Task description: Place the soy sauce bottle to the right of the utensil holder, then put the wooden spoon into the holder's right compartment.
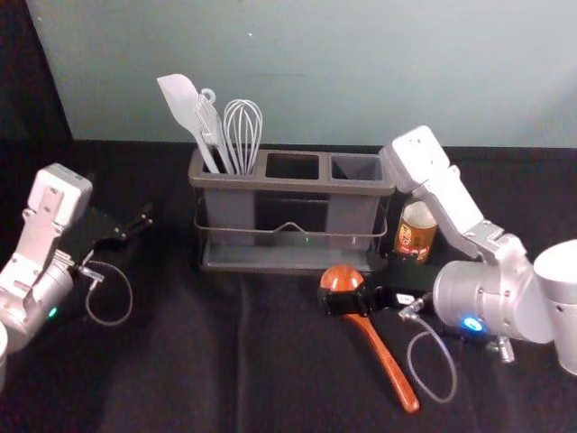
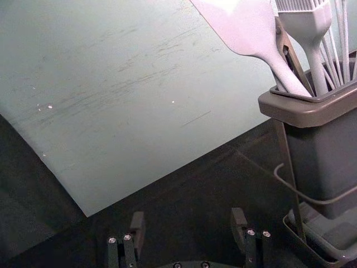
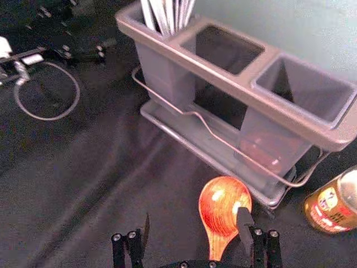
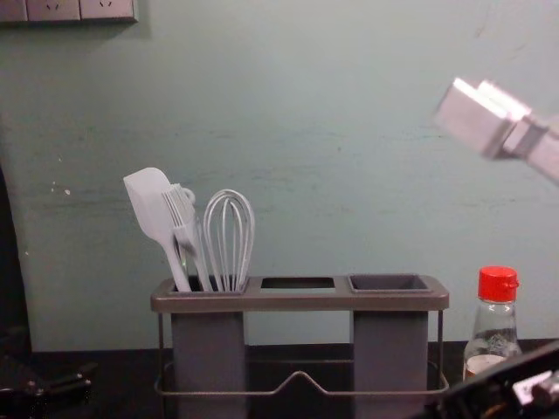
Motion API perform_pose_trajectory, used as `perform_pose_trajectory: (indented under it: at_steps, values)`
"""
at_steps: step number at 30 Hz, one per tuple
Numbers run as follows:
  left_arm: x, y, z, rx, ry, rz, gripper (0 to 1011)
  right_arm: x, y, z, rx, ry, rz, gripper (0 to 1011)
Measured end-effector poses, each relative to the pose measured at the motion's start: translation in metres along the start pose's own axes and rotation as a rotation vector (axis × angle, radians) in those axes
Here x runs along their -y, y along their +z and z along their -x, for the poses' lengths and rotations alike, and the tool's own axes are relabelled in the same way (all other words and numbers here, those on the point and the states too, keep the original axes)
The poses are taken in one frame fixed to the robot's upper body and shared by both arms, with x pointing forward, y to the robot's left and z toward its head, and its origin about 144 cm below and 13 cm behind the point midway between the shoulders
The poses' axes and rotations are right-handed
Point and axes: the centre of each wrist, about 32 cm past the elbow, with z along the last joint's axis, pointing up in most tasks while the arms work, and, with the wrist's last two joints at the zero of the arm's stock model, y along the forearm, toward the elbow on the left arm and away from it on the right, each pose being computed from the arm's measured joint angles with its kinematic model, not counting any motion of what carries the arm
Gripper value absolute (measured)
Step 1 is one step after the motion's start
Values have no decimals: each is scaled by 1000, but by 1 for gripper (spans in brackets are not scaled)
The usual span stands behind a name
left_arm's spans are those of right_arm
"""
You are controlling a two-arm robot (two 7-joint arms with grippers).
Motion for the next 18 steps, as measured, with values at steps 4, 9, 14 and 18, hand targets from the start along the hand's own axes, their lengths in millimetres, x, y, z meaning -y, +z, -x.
perform_pose_trajectory:
  at_steps: [4, 9, 14, 18]
  values:
    - [0, 0, 0, 0, 0, 0, 1005, -11, -2, 0, -25, -14, 34, 1002]
    - [0, 0, 0, 0, 0, 0, 1005, -22, -5, -2, -53, -36, 63, 1002]
    - [0, 0, 0, 0, 0, 0, 1005, -31, -9, -3, -75, -53, 80, 1002]
    - [0, 0, 0, 0, 0, 0, 1005, -36, -11, -5, -83, -60, 87, 1002]
